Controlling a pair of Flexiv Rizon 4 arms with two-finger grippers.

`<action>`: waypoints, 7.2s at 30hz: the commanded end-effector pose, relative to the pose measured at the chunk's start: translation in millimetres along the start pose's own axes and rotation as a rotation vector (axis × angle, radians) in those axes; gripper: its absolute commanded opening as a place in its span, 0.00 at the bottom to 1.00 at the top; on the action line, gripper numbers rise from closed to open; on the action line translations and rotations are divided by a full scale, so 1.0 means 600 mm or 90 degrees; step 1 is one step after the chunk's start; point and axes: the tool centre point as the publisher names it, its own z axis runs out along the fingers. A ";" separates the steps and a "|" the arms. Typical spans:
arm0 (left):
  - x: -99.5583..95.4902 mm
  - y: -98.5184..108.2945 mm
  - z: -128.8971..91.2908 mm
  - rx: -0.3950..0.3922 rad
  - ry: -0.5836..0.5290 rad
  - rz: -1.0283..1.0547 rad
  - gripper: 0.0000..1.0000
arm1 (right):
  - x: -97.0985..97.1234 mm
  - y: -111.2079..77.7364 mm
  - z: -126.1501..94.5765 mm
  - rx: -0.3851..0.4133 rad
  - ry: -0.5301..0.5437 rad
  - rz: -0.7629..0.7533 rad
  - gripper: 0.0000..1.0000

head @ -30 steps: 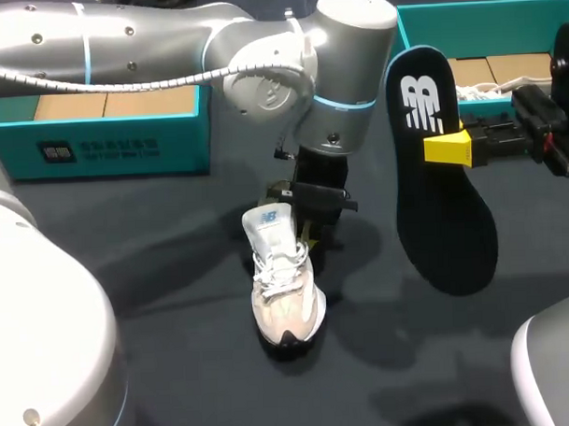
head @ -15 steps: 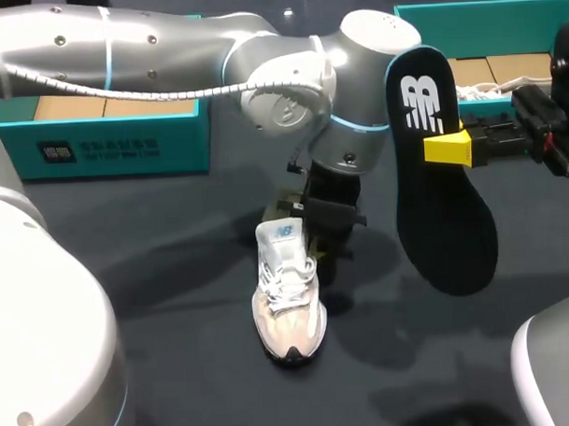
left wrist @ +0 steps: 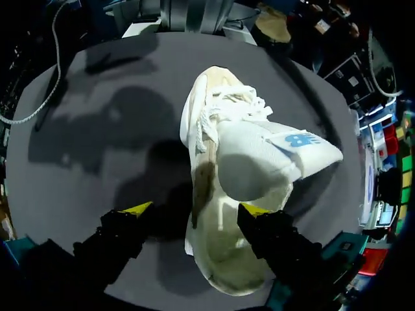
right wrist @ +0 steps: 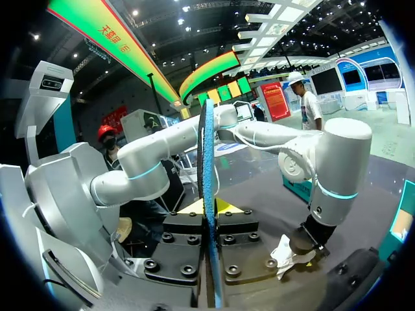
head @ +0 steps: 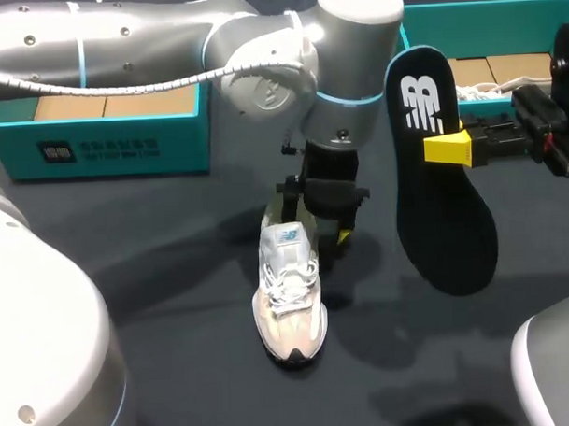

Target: Take the shoe out of the shoebox, open the shoe tongue, remove and reinsert the insole, then place the shoe into the shoebox

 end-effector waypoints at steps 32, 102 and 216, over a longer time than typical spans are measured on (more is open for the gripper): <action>0.085 -0.011 -0.234 -0.002 -0.626 -0.011 1.00 | 0.005 -0.007 0.000 -0.004 -0.005 0.000 0.00; 0.100 0.039 -0.393 -0.125 -1.052 0.056 1.00 | -0.195 0.003 0.013 -0.049 0.039 0.181 0.00; 0.020 0.049 -0.339 -0.093 -1.088 0.023 0.49 | -0.532 -0.072 0.167 -0.014 0.010 0.758 0.00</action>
